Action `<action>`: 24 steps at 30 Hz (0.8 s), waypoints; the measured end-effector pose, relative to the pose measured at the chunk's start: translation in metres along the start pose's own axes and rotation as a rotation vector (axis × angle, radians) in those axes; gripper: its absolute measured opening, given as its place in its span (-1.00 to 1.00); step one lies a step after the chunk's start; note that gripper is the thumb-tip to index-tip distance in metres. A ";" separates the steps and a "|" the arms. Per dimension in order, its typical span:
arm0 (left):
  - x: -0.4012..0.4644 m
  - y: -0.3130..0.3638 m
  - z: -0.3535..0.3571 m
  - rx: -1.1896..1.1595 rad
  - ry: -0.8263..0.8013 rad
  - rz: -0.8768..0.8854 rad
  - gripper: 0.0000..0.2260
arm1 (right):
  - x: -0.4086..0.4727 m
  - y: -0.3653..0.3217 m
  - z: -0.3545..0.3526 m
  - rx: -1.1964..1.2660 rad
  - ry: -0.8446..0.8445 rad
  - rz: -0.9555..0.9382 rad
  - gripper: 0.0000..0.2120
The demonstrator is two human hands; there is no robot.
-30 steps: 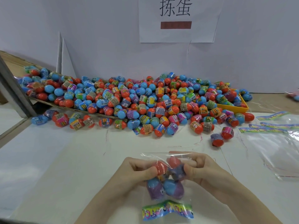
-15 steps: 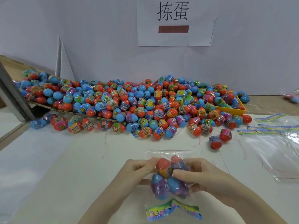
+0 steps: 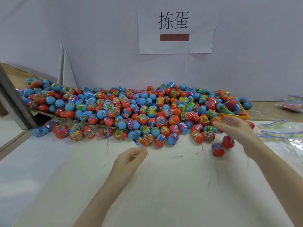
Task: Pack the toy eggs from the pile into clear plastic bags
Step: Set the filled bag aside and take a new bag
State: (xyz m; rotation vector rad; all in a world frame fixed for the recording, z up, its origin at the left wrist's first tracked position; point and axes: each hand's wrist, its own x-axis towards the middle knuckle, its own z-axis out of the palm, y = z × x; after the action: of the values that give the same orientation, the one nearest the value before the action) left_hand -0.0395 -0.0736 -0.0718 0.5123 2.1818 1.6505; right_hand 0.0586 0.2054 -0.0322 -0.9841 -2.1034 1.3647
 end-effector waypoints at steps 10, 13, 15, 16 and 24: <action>0.032 -0.002 0.017 0.444 0.111 0.254 -0.78 | -0.011 0.022 0.012 -0.879 -0.077 -0.055 -0.24; 0.021 -0.015 0.024 0.463 0.114 0.250 -0.80 | -0.016 0.026 -0.013 -0.588 0.081 -0.102 -0.41; 0.014 -0.021 0.024 0.441 0.148 0.266 -0.84 | -0.017 0.036 -0.040 -0.659 0.234 -0.062 -0.53; 0.012 -0.022 0.024 0.418 0.170 0.276 -0.85 | -0.019 0.044 -0.056 -0.738 0.298 -0.004 -0.56; 0.012 -0.024 0.029 0.478 0.169 0.310 -0.86 | -0.038 0.089 -0.100 -0.876 0.213 0.267 -0.73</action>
State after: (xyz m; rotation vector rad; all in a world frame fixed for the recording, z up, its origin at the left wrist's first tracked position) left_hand -0.0378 -0.0499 -0.1034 0.9080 2.7535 1.3368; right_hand 0.1809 0.2591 -0.0712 -1.6929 -2.4749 0.3358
